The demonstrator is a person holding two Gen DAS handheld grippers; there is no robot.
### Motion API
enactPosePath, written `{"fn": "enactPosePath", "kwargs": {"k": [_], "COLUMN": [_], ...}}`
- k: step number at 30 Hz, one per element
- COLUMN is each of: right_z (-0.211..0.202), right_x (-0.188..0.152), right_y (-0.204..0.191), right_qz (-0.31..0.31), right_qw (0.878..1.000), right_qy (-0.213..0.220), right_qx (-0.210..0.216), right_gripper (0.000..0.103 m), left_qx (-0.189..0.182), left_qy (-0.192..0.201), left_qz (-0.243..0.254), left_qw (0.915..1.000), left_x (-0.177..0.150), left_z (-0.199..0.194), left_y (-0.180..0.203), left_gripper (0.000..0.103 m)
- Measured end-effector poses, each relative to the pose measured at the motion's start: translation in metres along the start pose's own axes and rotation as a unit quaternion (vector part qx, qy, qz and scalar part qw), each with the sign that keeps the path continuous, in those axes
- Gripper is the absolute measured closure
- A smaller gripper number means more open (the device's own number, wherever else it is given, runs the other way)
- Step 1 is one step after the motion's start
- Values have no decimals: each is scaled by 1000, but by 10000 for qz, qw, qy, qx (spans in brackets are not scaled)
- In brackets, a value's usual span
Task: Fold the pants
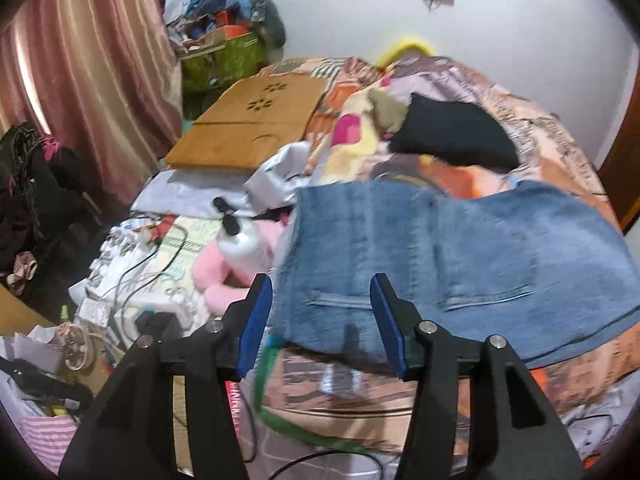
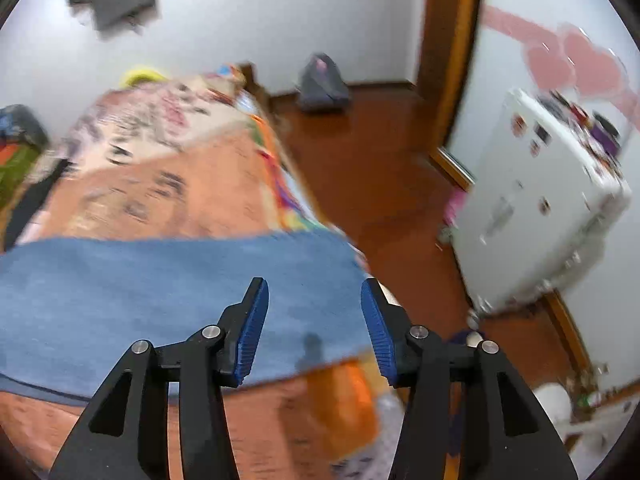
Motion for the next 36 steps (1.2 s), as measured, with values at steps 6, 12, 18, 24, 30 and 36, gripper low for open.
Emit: {"fn": "enactPosePath", "kwargs": {"k": [6,12,18,24,30,36], "right_z": [-25,-31,-32,-22,0,28], "right_x": [-6,-25,-38,-40,-50,-56], "right_y": [-72,-83,-48,0,38,50], "right_qz": [-517,-577,-322,72,634,1181], "right_qw": [9945,9911,9951,9979,9946,9849], "right_qy": [239,254,242,51,-295,-587], "right_qx": [884,1175,901,638,761,1120], "right_gripper": [47,39,35,35,35,35], "left_qx": [-548,-1238,-2037,-2545,-2680,-2756], "left_qy": [274,663,730,351,-39,-339], "left_qz": [375,1146,1668,2128,2763,3213], "left_qw": [9974,9834,9620,9427,9229,9054], "left_x": [35,84,121,133,121,104], "left_z": [-7,-16,-12,6,18,20], "left_y": [51,143,248,354,437,490], "left_gripper": [51,43,38,38,38,38]}}
Point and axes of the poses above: each gripper's, at about its wrist camera, not at the fingertips, and z roughly the way its jaws point, y to its right, x to its top, the point moved 1 cm from there along z, roughly the way its jaws point, and after that the axes turned 13 degrees about z, right-handed, at the moved point
